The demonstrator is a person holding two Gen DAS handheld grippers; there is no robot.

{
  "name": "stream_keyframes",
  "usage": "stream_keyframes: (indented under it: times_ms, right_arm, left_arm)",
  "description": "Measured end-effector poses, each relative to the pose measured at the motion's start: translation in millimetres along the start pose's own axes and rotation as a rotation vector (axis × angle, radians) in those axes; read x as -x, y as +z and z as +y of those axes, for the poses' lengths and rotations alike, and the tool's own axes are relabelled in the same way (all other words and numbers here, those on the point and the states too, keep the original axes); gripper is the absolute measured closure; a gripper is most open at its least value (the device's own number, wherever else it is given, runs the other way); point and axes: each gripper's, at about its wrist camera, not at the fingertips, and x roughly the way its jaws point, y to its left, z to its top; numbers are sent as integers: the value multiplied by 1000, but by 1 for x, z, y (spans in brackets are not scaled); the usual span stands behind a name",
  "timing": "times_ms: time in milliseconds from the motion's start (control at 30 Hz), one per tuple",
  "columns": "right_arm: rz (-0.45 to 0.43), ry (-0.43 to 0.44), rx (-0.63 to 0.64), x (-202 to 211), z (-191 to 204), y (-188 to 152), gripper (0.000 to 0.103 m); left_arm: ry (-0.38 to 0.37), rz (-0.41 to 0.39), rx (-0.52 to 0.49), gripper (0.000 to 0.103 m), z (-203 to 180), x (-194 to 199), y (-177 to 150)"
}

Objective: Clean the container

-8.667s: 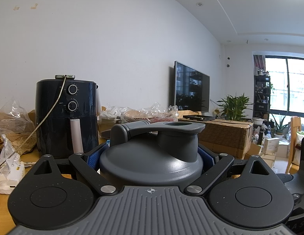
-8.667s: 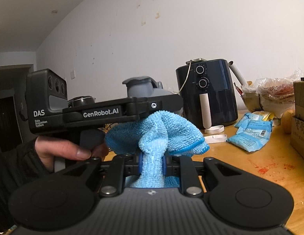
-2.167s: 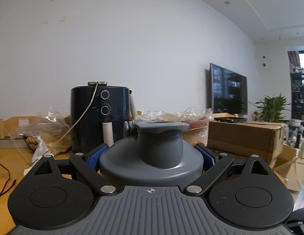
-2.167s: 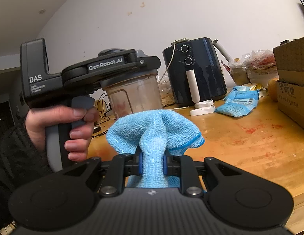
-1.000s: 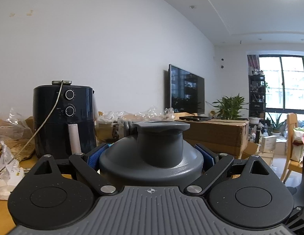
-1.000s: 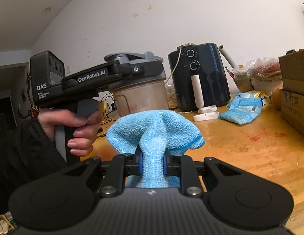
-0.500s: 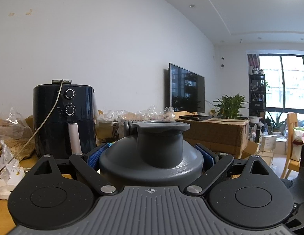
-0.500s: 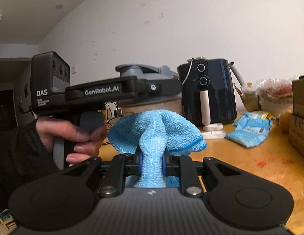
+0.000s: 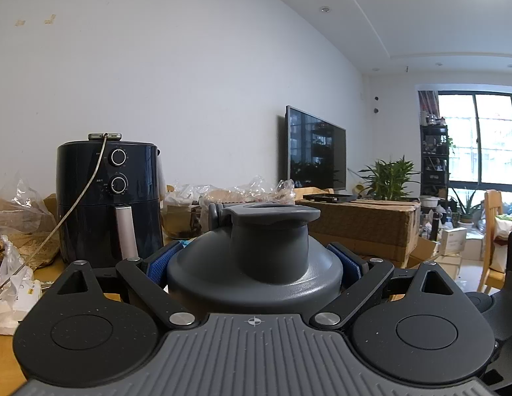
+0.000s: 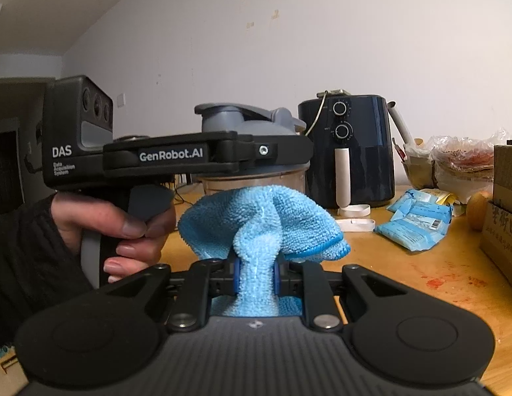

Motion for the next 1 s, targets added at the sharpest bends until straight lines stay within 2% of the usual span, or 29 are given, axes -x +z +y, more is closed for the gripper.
stream_keyframes:
  times_ms: [433,1000]
  right_arm:
    - [102,-4,-4,-13,-3,-11,91]
    - [182,3,-41,-27,-9,-34,91]
  left_arm:
    - [2,1,1,8,0,0,1]
    - [5,2,3,8,-1,0,2]
